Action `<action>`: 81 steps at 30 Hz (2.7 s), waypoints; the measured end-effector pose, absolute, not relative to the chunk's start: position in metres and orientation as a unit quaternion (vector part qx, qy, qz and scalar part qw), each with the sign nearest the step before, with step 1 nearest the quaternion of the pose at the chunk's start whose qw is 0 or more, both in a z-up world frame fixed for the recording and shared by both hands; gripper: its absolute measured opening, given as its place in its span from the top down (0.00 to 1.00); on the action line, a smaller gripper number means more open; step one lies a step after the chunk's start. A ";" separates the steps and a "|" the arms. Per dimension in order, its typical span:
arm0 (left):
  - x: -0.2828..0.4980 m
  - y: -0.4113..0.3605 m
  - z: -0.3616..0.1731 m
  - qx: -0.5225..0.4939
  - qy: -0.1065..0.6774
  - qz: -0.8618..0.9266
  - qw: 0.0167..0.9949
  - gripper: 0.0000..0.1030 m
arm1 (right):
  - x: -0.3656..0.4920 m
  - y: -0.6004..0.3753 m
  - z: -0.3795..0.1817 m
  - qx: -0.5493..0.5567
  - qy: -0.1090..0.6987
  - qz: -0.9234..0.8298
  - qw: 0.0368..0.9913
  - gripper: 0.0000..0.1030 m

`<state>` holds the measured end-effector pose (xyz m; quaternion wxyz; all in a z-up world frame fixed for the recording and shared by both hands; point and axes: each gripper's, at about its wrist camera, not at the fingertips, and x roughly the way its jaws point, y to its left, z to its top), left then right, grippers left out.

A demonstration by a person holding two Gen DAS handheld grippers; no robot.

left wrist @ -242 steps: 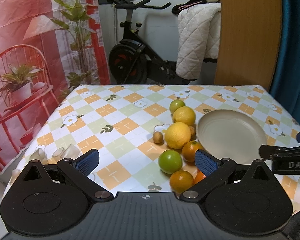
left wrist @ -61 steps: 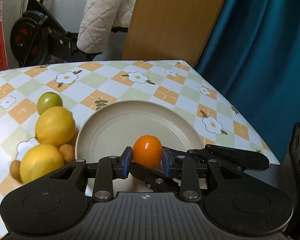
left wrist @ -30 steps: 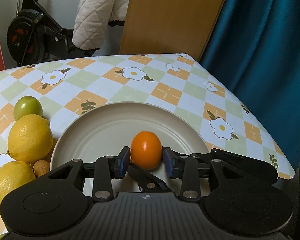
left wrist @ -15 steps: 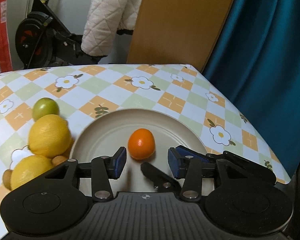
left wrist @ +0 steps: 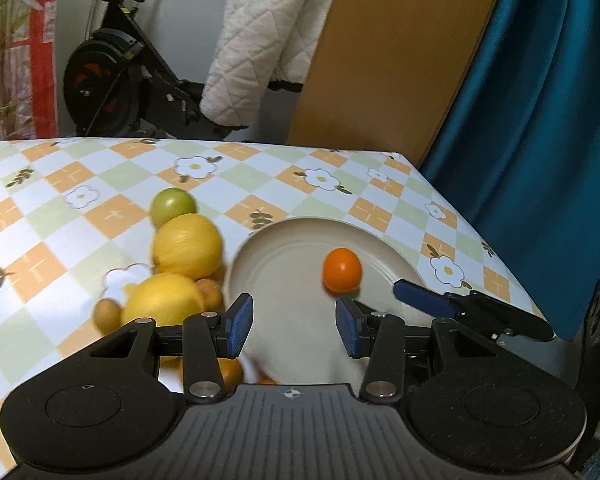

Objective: Organize fruits
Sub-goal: 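Move the left gripper back to another small tangerine by the pile, then close the left gripper on the second tangerine and lift it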

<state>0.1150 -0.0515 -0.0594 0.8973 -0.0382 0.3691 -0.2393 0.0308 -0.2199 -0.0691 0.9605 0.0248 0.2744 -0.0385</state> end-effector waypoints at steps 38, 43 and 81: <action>0.074 -0.022 -0.093 -0.056 0.394 -0.246 0.884 0.59 | -0.007 -0.131 -0.075 -0.014 0.315 0.092 0.945 0.77; 0.077 -0.026 -0.096 -0.049 0.397 -0.244 0.884 0.59 | -0.003 -0.134 -0.078 -0.005 0.321 0.088 0.943 0.76; 0.071 -0.038 -0.093 -0.017 0.381 -0.230 0.895 0.65 | -0.003 -0.132 -0.076 0.004 0.307 0.098 0.947 0.70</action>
